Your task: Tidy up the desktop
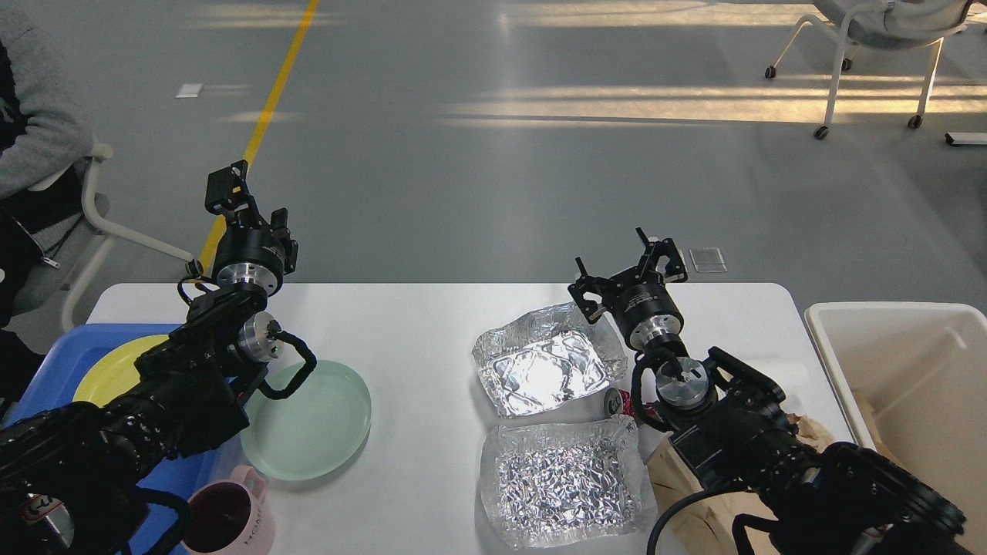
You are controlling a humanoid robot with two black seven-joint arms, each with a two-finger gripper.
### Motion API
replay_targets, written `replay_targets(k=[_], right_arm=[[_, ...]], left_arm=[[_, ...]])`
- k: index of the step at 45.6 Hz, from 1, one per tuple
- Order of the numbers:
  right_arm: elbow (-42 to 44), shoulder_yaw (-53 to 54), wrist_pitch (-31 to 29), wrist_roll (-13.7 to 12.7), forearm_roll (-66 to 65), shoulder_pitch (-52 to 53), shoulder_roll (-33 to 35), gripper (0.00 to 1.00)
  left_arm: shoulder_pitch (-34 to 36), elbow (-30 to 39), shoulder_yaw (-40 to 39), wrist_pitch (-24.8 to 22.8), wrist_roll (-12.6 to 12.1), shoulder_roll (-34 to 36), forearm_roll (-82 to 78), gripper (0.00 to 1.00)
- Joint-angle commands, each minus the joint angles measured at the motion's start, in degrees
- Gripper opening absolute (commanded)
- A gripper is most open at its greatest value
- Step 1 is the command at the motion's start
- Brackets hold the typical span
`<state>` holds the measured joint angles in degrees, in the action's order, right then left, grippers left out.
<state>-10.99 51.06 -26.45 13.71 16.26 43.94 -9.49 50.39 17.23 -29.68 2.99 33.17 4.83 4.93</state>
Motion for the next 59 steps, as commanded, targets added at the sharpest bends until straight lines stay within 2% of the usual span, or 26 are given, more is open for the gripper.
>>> replay_targets(k=[1,36,43,59], right_arm=[[0.0,0.0,0.0,0.0,0.0,0.0,0.0,1.00],[0.0,0.0,0.0,0.0,0.0,0.0,0.0,1.00],[0.0,0.0,0.0,0.0,0.0,0.0,0.0,1.00],[0.0,0.0,0.0,0.0,0.0,0.0,0.0,1.00]], left_arm=[[0.1,0.0,0.0,-0.2,-0.1,0.0,0.0,0.96],[1.3,0.0,0.1,0.0,-0.3,1.5,0.1,0.96],[1.0,0.1,-0.4,-0.5,0.6,1.4,0.0,0.96],[0.5,0.2,0.0,-1.2,0.6,0.7,-0.2,0.96]])
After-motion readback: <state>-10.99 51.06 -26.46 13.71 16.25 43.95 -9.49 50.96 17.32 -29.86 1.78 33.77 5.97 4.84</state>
